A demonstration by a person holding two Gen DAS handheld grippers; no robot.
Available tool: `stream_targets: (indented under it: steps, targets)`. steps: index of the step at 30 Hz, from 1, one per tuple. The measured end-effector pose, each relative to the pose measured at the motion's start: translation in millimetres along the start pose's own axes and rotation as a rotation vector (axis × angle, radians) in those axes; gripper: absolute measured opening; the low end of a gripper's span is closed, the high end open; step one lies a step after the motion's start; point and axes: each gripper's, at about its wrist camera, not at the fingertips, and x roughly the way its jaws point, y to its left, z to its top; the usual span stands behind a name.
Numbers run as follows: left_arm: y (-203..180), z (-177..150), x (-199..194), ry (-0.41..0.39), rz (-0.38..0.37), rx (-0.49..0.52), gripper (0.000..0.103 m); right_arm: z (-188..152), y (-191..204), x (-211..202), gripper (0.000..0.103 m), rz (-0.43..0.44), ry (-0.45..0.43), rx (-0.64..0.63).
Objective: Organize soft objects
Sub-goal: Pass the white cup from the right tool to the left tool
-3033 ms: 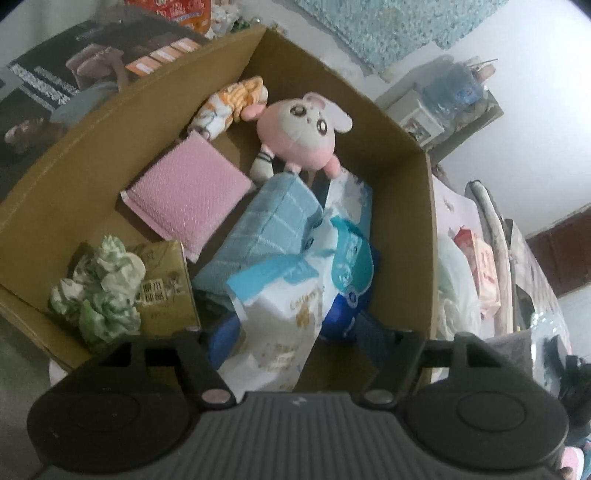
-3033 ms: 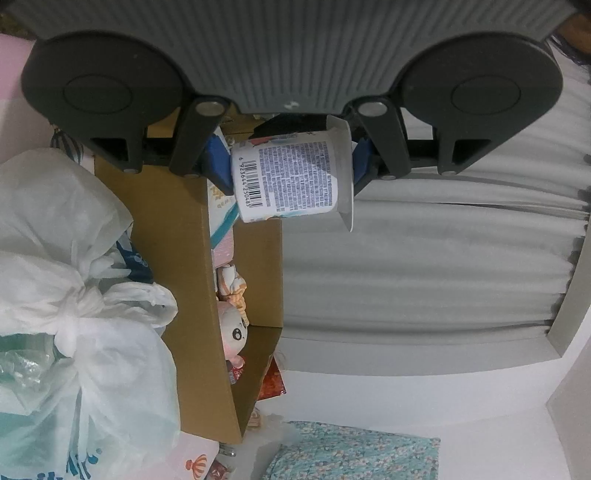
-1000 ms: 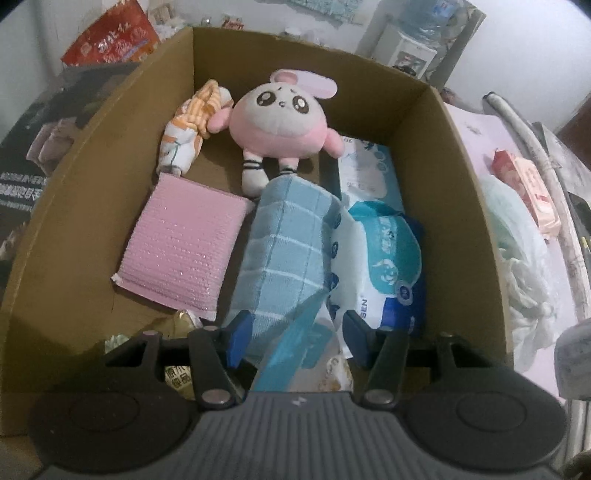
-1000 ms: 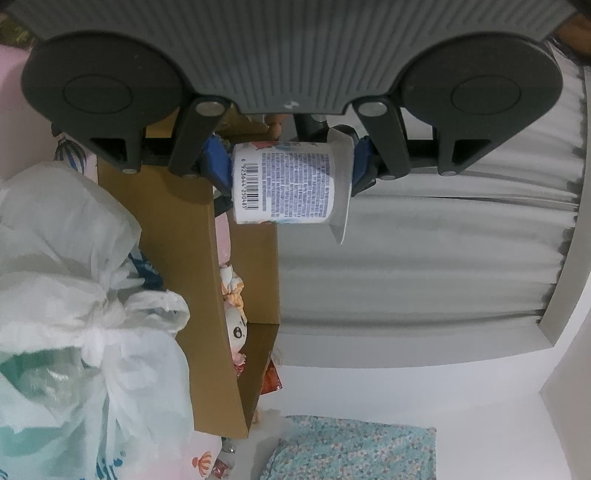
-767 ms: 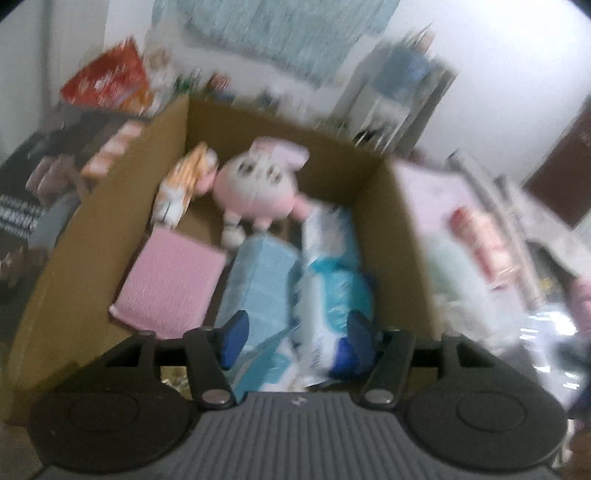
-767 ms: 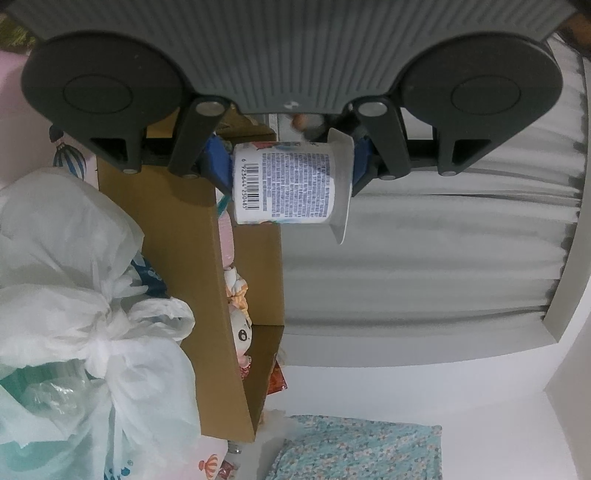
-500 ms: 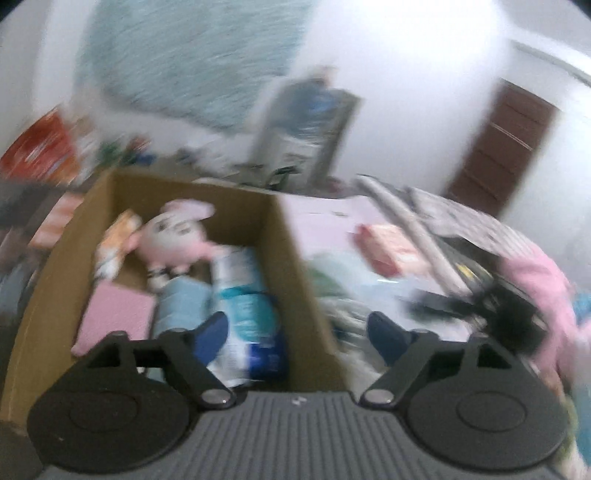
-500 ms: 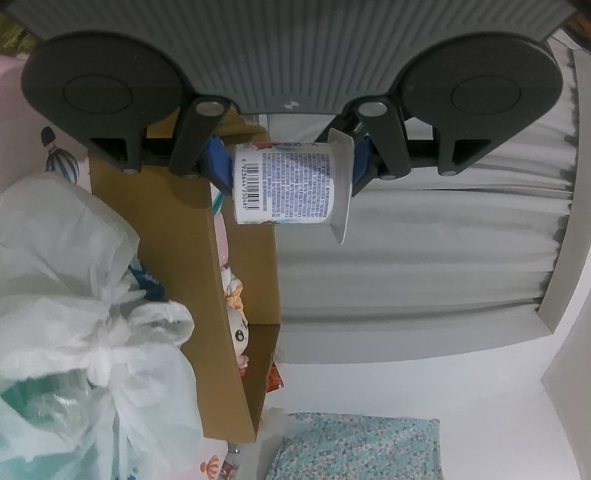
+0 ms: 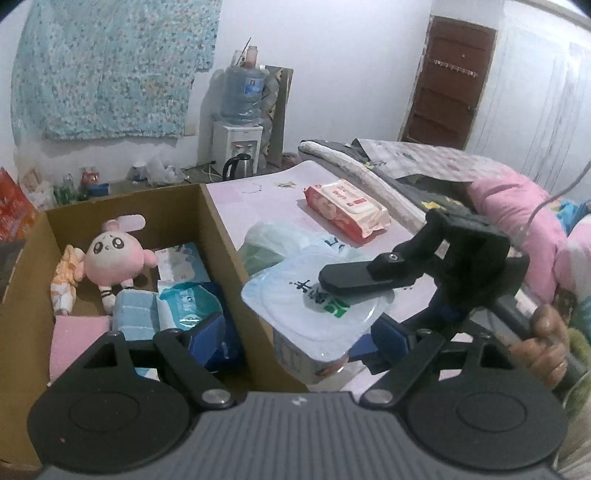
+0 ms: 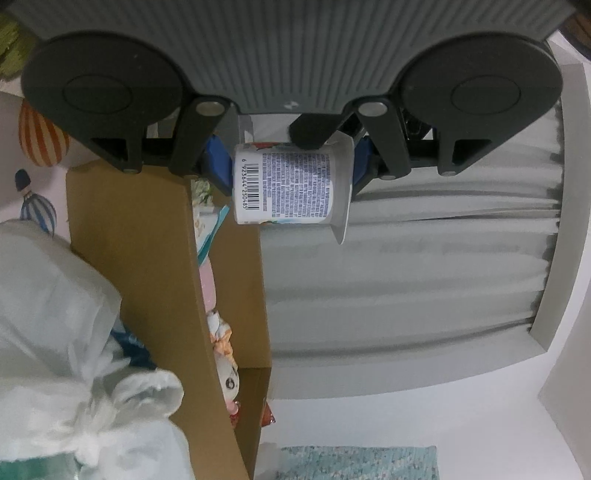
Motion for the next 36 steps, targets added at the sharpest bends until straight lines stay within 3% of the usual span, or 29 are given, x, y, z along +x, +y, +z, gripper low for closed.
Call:
stream_targets:
  steps: [12, 18, 29, 35, 36]
  targets:
    - [-1, -4, -2, 0.008, 0.012, 0.031, 0.086, -3, 1, 12, 0.063, -0.016, 0.054, 0.003]
    - [-3, -7, 0, 0.022, -0.008, 0.053, 0.073, -4, -4, 16, 0.063, -0.033, 0.064, 0.011]
    - [6, -9, -5, -0.004, -0.012, 0.027, 0.066, 1, -6, 26, 0.066, -0.028, 0.083, 0.019]
    - [12, -8, -4, 0.002, -0.006, -0.018, 0.064, 2, -8, 30, 0.074, -0.018, 0.090, 0.025]
    - [13, -8, -4, 0.002, -0.004, -0.023, 0.058, 3, -8, 28, 0.075, -0.017, 0.084, 0.024]
